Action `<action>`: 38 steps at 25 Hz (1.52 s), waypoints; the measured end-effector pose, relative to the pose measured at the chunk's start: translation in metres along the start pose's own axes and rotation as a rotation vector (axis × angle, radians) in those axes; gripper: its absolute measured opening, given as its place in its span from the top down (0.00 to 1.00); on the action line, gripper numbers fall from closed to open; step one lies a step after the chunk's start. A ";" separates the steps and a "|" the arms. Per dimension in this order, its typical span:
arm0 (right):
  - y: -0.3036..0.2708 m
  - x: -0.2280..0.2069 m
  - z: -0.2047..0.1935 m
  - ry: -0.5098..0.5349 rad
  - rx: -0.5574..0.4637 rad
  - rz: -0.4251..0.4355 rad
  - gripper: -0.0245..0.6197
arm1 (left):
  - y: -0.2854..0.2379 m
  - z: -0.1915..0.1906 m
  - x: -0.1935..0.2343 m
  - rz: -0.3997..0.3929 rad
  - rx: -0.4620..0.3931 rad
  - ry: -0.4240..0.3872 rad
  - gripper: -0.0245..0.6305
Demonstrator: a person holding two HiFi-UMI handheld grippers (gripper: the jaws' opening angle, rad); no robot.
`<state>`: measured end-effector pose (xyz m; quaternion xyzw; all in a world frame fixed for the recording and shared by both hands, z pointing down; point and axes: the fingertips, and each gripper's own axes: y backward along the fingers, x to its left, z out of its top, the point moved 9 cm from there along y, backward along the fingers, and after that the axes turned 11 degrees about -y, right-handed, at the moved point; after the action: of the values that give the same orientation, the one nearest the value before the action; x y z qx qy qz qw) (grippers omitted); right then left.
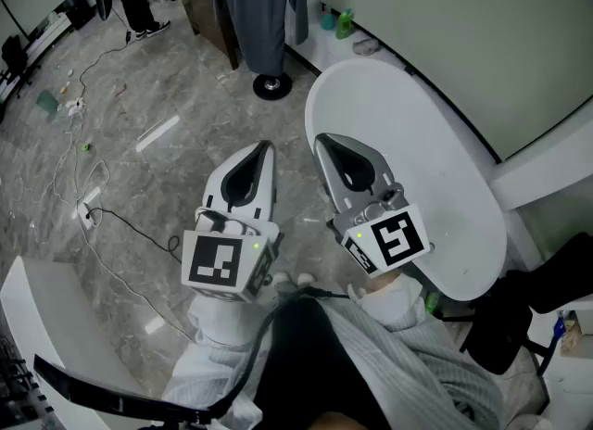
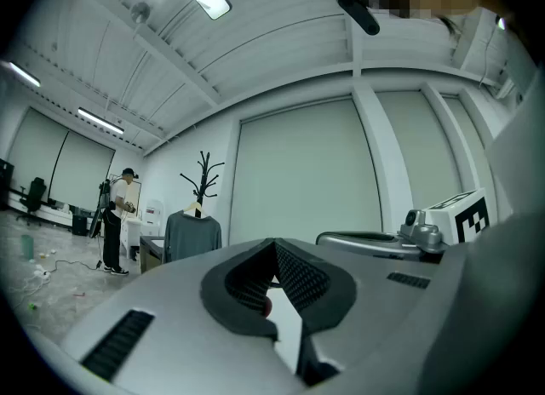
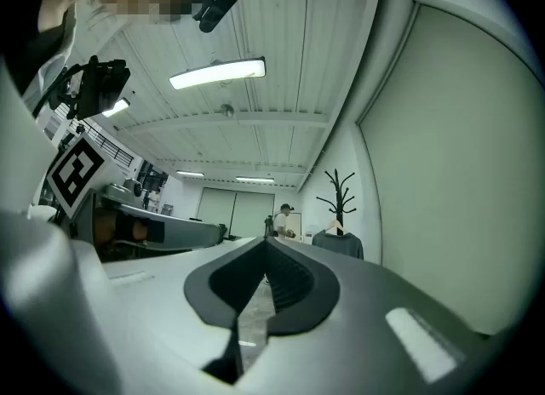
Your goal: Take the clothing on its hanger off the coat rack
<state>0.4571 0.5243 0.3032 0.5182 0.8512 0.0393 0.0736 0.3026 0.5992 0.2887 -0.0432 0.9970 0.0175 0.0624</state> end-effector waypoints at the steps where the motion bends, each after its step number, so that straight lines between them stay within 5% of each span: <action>1: 0.000 0.001 0.000 0.001 0.001 0.002 0.96 | 0.000 -0.001 -0.001 -0.010 -0.014 -0.018 0.96; 13: 0.001 -0.004 -0.004 0.007 0.003 0.022 0.96 | -0.005 -0.007 -0.001 0.017 -0.009 -0.011 0.96; 21: -0.046 -0.027 -0.021 -0.011 0.029 0.041 0.96 | -0.030 -0.031 0.046 0.067 0.014 0.006 0.96; 27: -0.141 -0.051 -0.044 -0.004 0.025 0.035 0.96 | -0.084 -0.053 0.130 0.075 -0.001 -0.023 0.96; 38: -0.377 -0.076 -0.060 0.017 -0.010 -0.081 0.96 | -0.207 -0.060 0.351 -0.017 -0.026 -0.041 0.96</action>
<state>0.1509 0.2844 0.3149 0.4824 0.8720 0.0449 0.0707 -0.0331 0.3609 0.2980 -0.0519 0.9948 0.0307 0.0824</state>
